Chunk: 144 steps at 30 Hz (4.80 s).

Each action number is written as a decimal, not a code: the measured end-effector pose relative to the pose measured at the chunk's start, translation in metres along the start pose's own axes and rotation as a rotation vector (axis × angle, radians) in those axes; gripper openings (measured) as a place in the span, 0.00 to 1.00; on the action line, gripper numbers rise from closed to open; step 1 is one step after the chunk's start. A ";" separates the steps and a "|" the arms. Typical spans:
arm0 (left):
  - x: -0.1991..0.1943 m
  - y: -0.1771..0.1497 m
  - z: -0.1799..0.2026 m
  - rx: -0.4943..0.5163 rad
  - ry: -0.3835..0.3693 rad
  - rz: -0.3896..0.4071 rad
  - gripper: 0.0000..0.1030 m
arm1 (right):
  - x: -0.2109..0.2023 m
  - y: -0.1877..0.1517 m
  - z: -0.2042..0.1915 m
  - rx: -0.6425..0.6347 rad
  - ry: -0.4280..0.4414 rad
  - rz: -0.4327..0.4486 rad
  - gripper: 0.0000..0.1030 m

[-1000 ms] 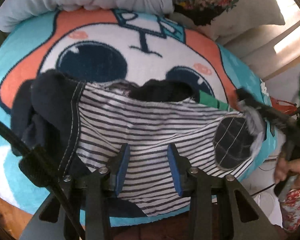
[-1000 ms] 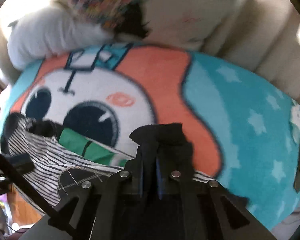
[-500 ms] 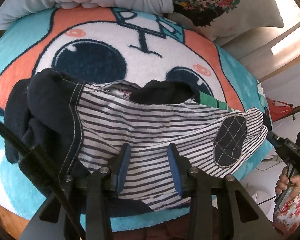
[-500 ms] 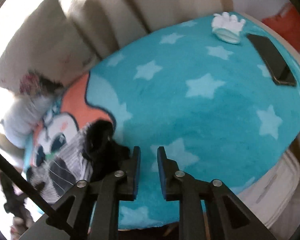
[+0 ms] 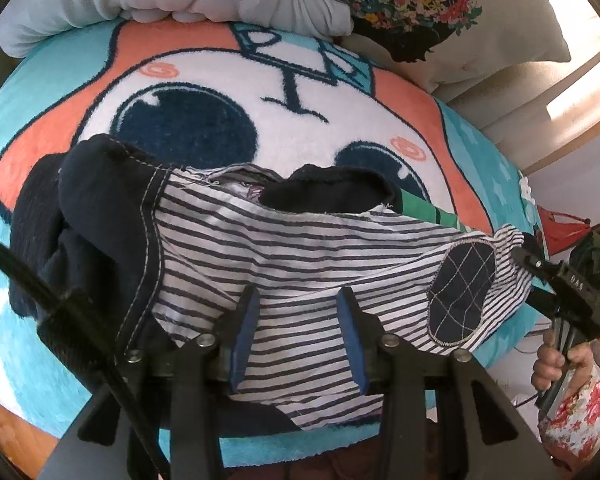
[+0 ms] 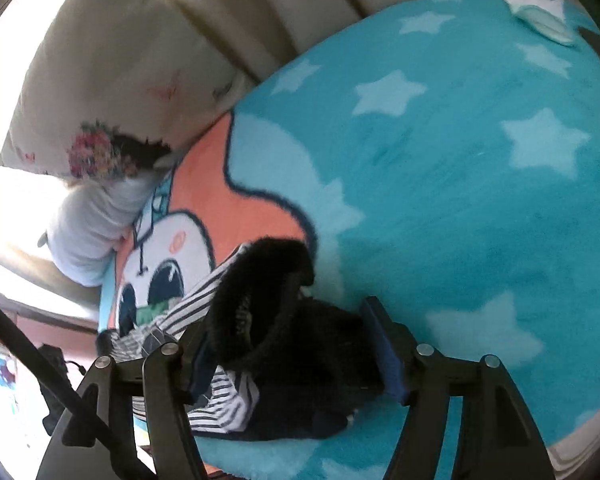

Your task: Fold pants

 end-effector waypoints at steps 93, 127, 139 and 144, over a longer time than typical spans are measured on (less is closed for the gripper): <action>-0.039 0.011 0.035 0.034 -0.018 0.074 0.45 | 0.048 0.061 -0.130 -0.202 -0.079 -0.041 0.26; 0.021 0.058 0.216 0.161 -0.065 -0.022 0.47 | -0.068 0.041 0.043 -0.072 -0.079 0.041 0.48; 0.127 0.121 0.346 0.430 -0.160 -0.299 0.56 | -0.041 0.035 0.043 -0.117 -0.023 0.006 0.52; 0.160 0.114 0.354 0.458 -0.157 -0.412 0.55 | -0.038 0.035 0.042 -0.131 -0.042 0.060 0.48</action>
Point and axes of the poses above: each gripper's, at about its wrist camera, not at the fingertips, and x roughly the way its jaws point, z to its right, y to its top, the point moved 5 cm from there along x, roughly the way its jaws point, and after that the axes turned 15 degrees about -z, right-handed, at the moved point
